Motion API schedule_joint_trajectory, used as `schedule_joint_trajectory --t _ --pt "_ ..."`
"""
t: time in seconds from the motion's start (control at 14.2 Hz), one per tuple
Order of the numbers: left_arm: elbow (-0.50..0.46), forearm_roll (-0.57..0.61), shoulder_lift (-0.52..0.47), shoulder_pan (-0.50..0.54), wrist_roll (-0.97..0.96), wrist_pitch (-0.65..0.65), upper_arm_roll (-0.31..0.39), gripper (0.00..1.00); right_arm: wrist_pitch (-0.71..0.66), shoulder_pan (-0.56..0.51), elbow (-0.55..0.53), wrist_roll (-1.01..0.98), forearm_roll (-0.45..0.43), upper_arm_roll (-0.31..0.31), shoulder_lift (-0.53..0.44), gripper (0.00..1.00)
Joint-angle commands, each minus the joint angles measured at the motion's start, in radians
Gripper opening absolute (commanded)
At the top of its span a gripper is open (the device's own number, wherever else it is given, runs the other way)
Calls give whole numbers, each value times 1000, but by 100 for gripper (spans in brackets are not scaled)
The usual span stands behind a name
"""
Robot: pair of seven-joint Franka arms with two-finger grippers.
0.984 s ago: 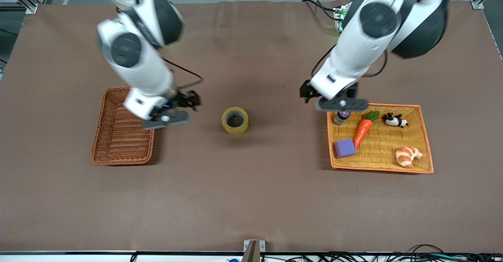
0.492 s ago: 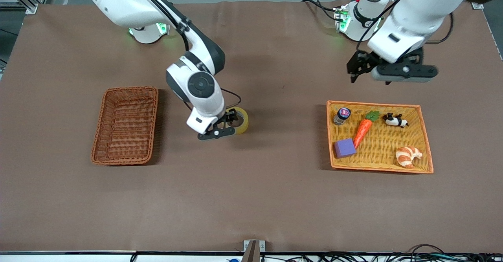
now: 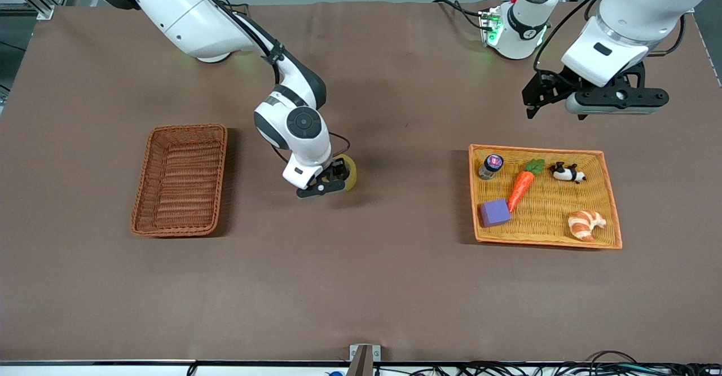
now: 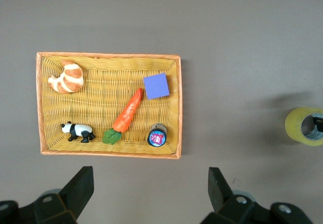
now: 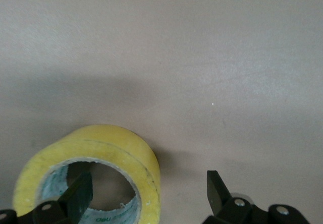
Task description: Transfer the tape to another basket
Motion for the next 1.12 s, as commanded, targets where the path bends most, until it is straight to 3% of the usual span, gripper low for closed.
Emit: schedule_joint_trajectory --t 0.0,0.14,0.21,0.42,0.56,0.91,1.05 --pt "17 -42 -2 38 74 -23 4 100 50 -1 -48 38 -34 8 -24 100" --pt "18 -44 -6 -78 131 -46 173 100 91 2 -73 37 -45 8 -21 100" --pt "18 -48 -9 -98 153 -46 217 100 96 3 -83 38 -60 8 -21 100" --pt "18 -67 -15 -97 211 -46 251 100 96 3 -87 40 -88 8 -18 99" --pt "29 -56 -15 -95 210 -48 257 100 96 3 -87 40 -97 8 -17 91" --pt "20 -40 -6 -31 187 -28 204 100 95 5 -85 86 -157 8 -4 47" --pt "18 -47 1 -25 181 -28 200 100 88 6 -84 124 -165 8 -4 11"
